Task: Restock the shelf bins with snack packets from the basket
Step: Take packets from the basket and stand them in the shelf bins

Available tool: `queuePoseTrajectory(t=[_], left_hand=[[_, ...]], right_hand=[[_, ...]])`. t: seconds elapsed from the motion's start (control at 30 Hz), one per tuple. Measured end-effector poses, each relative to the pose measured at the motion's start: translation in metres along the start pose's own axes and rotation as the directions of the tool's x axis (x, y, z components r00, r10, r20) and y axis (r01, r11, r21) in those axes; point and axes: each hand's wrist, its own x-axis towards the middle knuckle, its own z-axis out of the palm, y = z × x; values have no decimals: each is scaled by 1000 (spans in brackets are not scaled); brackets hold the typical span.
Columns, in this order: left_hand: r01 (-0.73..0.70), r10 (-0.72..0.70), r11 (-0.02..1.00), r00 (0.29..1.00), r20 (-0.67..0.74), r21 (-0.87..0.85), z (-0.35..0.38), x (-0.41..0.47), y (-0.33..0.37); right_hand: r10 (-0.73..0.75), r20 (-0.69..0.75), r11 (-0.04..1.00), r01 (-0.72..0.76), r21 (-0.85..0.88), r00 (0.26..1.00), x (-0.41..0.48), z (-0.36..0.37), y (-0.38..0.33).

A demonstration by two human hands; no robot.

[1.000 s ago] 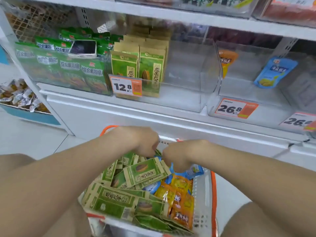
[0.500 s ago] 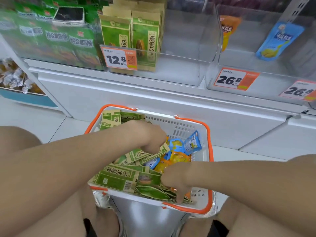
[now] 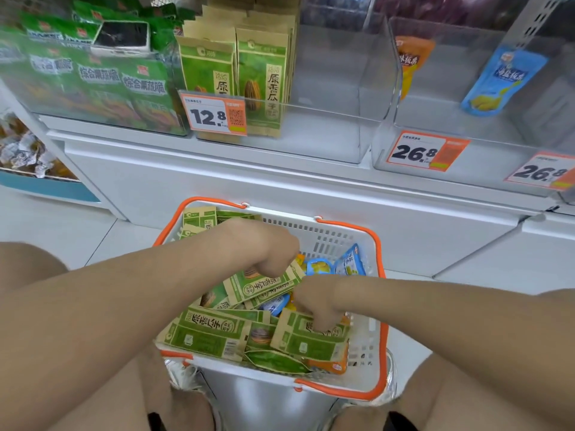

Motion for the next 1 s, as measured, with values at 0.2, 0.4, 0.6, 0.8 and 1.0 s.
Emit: queuePoseTrajectory(t=[0.2, 0.4, 0.6, 0.8, 1.0], left_hand=[[73, -67, 996, 992, 108, -52, -30, -21, -21], [53, -60, 953, 998, -16, -299, -51, -43, -60], [-223, -19, 828, 906, -424, -514, -53, -50, -86], [-153, -95, 826, 911, -402, -543, -59, -66, -108], [-125, -269, 649, 885, -380, -750, -61, -72, -111]], right_hand=[[150, -260, 936, -52, 347, 954, -12, -50, 23], [422, -393, 636, 42, 771, 817, -22, -92, 41], [498, -249, 161, 193, 968, 831, -42, -110, 42], [451, -242, -112, 324, 940, 859, -61, -125, 46], [535, -618, 368, 499, 784, 576, -66, -124, 43]])
